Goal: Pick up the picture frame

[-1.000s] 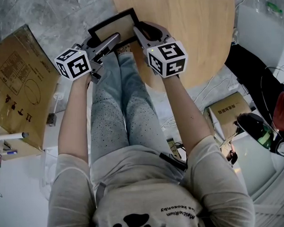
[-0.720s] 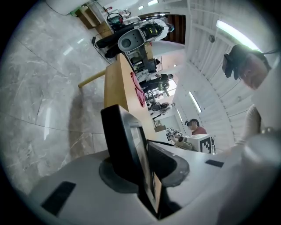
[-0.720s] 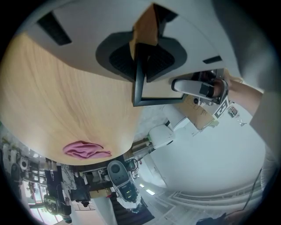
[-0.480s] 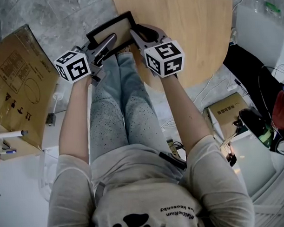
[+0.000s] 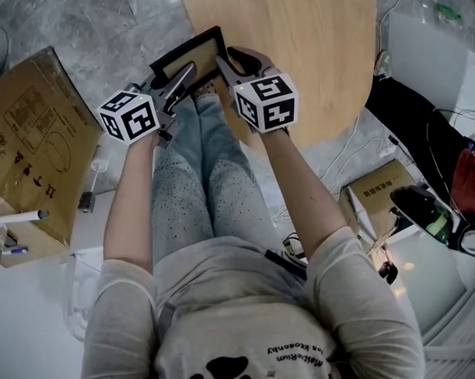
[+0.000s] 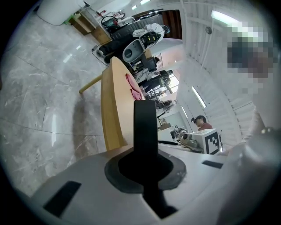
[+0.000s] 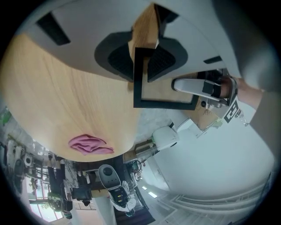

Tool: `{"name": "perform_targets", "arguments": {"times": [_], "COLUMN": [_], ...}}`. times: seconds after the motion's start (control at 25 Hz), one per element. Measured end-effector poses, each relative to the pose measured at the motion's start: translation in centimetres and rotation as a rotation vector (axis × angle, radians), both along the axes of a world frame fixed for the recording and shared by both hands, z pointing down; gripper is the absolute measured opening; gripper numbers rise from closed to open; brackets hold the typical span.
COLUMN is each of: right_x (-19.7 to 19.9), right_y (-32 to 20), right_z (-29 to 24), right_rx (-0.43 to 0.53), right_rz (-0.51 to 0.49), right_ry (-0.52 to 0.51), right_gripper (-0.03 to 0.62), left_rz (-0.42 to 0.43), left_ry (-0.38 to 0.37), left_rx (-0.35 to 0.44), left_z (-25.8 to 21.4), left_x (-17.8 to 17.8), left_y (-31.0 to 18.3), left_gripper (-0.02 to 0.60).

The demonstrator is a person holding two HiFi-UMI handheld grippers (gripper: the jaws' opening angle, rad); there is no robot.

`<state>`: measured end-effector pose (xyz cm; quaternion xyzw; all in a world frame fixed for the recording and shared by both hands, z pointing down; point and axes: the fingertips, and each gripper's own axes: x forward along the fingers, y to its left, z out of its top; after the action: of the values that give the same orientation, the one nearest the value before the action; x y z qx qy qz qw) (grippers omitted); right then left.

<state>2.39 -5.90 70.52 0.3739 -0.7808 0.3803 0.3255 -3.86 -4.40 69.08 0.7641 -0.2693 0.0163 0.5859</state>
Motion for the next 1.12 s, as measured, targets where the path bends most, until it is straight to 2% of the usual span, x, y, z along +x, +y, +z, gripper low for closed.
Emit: {"name": "perform_targets", "arguments": {"times": [0.28, 0.44, 0.64, 1.12], "right_x": [0.7, 1.6, 1.8, 1.5], "right_y": [-0.5, -0.9, -1.7, -3.2], "right_z": [-2.4, -4.2, -6.8, -16.4], "right_rx": [0.032, 0.061, 0.103, 0.197], "right_rz": [0.051, 0.11, 0.134, 0.176], "right_ry": [0.039, 0.066, 0.067, 0.026], "right_gripper": [0.101, 0.067, 0.026, 0.009], "left_rz": [-0.027, -0.052, -0.086, -0.094], "left_ry": [-0.059, -0.094, -0.133, -0.221], "left_rx": [0.027, 0.046, 0.078, 0.235], "left_z": [-1.8, -3.0, -5.0, -15.1], "left_x": [-0.5, -1.1, -1.7, -2.7], "left_y": [-0.7, -1.0, -2.1, -3.9], "left_gripper": [0.018, 0.018, 0.018, 0.018]}}
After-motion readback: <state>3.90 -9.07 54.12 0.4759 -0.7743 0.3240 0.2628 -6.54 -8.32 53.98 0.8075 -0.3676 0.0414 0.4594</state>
